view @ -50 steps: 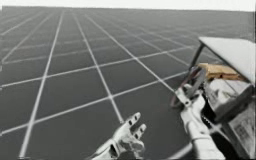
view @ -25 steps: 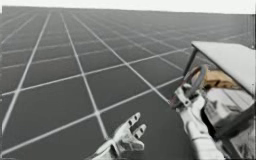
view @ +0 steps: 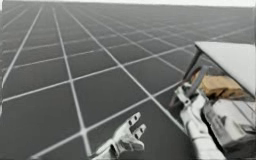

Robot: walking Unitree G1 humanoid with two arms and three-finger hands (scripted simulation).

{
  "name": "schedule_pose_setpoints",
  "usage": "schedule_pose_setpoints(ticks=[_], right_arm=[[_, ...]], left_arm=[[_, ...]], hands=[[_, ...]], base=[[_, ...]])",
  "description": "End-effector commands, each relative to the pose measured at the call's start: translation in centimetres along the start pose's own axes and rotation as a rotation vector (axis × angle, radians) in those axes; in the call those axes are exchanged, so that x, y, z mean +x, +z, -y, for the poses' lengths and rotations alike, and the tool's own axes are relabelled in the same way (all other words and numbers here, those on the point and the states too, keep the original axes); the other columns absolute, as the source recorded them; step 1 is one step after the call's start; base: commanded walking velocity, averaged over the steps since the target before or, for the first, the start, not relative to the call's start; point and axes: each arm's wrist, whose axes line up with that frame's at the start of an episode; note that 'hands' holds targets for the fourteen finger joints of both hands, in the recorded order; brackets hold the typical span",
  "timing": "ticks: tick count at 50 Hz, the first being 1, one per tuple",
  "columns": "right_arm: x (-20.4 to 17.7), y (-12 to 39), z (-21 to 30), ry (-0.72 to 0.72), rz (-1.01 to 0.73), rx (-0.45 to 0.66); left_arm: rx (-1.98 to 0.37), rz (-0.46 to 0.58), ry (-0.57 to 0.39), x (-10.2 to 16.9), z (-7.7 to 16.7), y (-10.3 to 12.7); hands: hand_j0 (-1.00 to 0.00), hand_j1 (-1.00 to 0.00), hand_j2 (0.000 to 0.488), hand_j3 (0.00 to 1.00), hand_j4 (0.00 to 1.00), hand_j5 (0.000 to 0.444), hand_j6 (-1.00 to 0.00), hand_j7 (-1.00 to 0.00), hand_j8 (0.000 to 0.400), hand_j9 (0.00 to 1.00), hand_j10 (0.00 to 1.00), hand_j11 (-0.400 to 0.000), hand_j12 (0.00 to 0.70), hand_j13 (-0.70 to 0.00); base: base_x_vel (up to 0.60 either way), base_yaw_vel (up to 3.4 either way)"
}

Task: Pick up and drop off the object

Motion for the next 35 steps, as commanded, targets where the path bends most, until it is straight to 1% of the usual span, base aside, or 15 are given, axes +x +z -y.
schedule_pose_setpoints(ticks=[1,17,35], right_arm=[[-0.06,0.96,0.03,0.014,0.029,0.029],[-0.06,0.96,0.03,0.014,0.029,0.029],[-0.06,0.96,0.03,0.014,0.029,0.029]], left_arm=[[0.022,0.004,-0.005,-0.03,0.57,0.23],[0.022,0.004,-0.005,-0.03,0.57,0.23],[0.022,0.004,-0.005,-0.03,0.57,0.23]], hands=[[0.00,0.00,0.000,1.00,1.00,0.000,0.00,0.00,0.000,1.00,1.00,-0.400,0.000,-0.700],[0.00,0.00,0.000,1.00,1.00,0.000,0.00,0.00,0.000,1.00,1.00,-0.400,0.000,-0.700],[0.00,0.00,0.000,1.00,1.00,0.000,0.00,0.00,0.000,1.00,1.00,-0.400,0.000,-0.700]], base=[[0.44,0.01],[0.36,0.04],[0.25,0.03]])
